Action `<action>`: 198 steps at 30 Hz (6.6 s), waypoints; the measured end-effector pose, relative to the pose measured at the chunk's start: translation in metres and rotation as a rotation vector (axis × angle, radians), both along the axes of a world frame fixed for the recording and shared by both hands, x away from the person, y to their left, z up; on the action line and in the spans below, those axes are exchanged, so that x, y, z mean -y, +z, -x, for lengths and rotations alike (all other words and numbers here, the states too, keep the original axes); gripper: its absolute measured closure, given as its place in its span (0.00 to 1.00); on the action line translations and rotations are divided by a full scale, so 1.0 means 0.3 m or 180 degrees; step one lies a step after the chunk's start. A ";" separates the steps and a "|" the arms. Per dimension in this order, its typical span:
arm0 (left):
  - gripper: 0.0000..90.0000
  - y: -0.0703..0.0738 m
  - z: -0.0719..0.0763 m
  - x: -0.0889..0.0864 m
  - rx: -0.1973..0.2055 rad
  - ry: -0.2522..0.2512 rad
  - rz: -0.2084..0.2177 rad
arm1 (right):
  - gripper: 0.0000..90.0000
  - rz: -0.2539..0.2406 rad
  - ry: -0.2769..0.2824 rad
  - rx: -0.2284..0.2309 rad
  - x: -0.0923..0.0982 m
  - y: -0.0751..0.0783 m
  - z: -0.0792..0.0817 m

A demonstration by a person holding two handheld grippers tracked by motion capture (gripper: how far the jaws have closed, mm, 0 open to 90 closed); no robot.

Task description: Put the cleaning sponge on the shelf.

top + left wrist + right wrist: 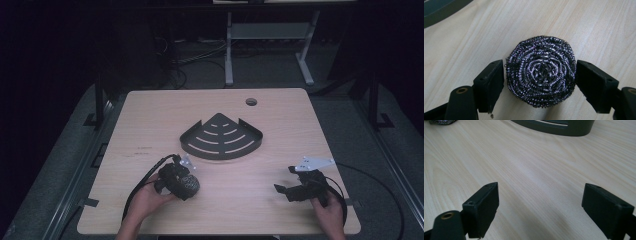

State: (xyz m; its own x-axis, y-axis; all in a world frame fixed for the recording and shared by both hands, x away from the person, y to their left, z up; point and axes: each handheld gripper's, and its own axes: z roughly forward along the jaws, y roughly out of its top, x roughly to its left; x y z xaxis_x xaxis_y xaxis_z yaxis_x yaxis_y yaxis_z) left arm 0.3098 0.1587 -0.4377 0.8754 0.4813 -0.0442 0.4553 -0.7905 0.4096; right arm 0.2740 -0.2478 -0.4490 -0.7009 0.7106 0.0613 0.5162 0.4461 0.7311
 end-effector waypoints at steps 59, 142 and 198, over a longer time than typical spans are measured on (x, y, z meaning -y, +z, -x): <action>0.37 0.189 -0.178 0.123 -0.0011 -0.0226 -0.0074 | 0.15 -0.0026 -0.0003 0.0000 0.005 0.002 -0.003; 0.37 0.112 -0.505 0.262 -0.0067 0.0082 -0.0076 | 0.15 -0.0017 0.0022 0.0015 0.017 -0.002 -0.009; 0.32 0.027 -0.547 0.287 -0.0167 0.0207 -0.0146 | 0.15 -0.0016 0.0026 0.0015 0.019 -0.001 -0.010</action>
